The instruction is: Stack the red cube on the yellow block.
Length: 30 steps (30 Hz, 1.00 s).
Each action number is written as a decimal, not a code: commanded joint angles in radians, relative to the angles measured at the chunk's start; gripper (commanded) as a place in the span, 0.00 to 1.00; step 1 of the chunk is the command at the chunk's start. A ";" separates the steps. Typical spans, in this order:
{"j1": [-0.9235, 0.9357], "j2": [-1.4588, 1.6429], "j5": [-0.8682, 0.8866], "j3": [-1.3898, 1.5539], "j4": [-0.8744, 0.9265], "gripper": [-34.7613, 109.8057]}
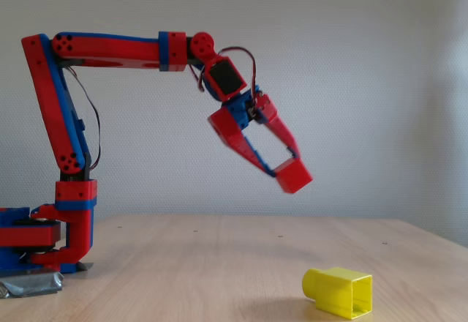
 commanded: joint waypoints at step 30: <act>0.365 -0.655 -0.067 -0.914 0.218 0.24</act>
